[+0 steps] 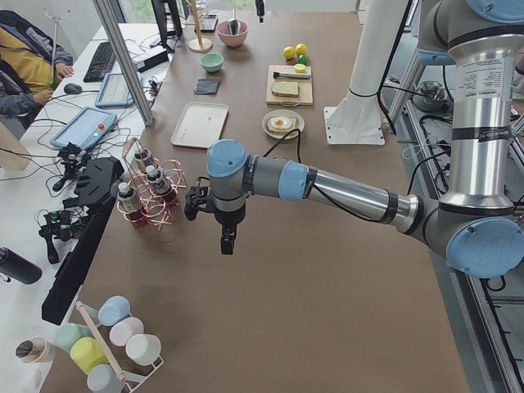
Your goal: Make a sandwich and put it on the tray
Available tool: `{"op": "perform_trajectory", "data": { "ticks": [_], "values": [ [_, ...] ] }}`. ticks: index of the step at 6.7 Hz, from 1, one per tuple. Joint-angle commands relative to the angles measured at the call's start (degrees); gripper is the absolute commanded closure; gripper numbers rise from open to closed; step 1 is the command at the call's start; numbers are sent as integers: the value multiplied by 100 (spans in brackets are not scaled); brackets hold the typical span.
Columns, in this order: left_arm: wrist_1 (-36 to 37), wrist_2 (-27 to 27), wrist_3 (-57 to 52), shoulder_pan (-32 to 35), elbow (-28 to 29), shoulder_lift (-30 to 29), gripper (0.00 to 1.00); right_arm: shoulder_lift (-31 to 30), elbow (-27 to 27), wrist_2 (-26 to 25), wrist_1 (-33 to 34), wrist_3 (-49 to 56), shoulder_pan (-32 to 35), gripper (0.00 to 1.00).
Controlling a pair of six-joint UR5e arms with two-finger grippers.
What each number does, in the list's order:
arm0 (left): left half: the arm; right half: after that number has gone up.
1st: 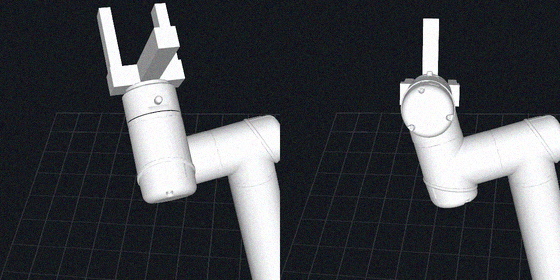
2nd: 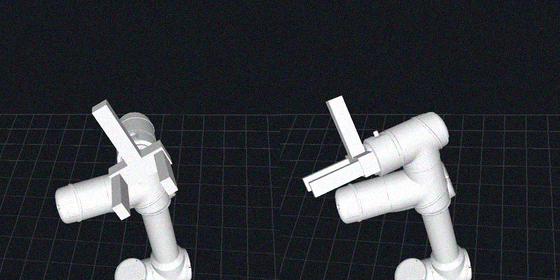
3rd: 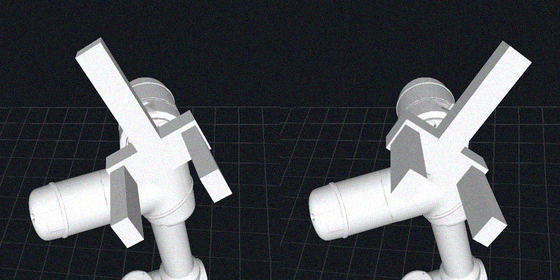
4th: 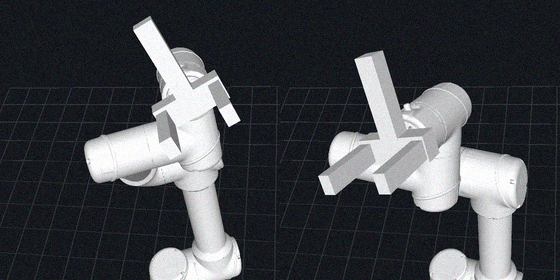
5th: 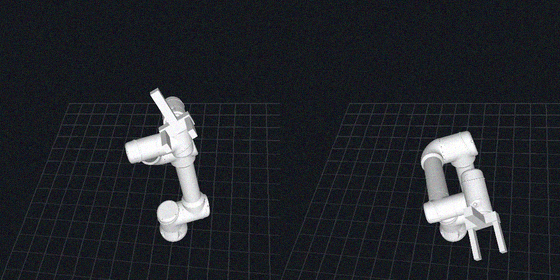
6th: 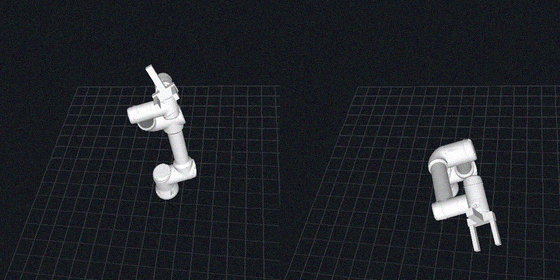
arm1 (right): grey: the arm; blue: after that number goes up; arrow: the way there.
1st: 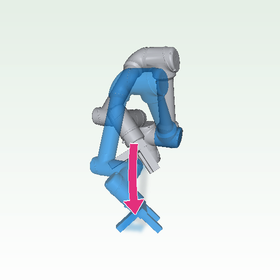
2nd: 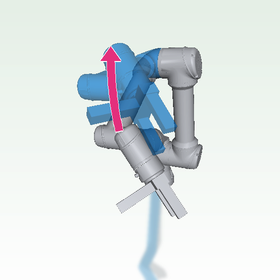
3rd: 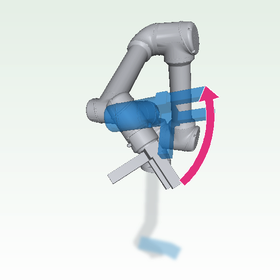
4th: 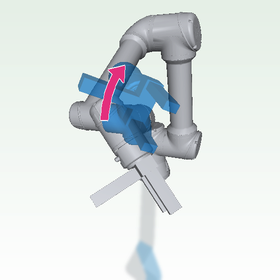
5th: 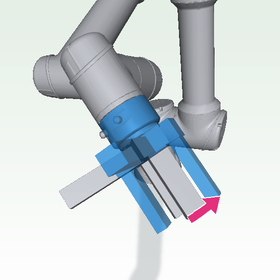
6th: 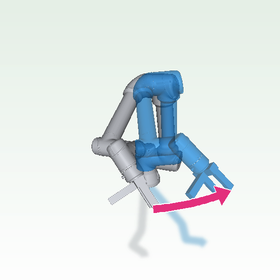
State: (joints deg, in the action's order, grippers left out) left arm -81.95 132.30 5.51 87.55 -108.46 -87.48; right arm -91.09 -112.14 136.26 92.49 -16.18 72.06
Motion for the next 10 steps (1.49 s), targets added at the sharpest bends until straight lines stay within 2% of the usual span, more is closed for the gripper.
{"op": "perform_trajectory", "data": {
  "ticks": [1, 2, 3, 4, 6, 8, 10],
  "values": [
    [12, 7, 3, -1, -8, 3, 2, 179, -27, 32, -431, -1033, -506, 5],
    [12, 207, 3, -1, 18, 3, 2, 171, -71, 32, -765, -1671, -761, 5],
    [21, 374, 12, -1, 1, 12, 2, 92, -80, 14, -1368, -2496, -1111, 4],
    [21, 367, 29, -1, 18, 3, 2, 74, -80, -99, -1792, -3183, -1445, 3],
    [21, 376, 47, -10, 27, 3, 2, 83, -386, -651, -2348, -4834, -2367, 4],
    [4, 376, 47, -10, 36, 3, 2, 179, -467, -1389, -2551, -5717, -3229, 5],
    [4, 376, 56, -72, 27, -6, 2, 188, -441, -1846, -3095, -6579, -3810, 5]
  ]
}}
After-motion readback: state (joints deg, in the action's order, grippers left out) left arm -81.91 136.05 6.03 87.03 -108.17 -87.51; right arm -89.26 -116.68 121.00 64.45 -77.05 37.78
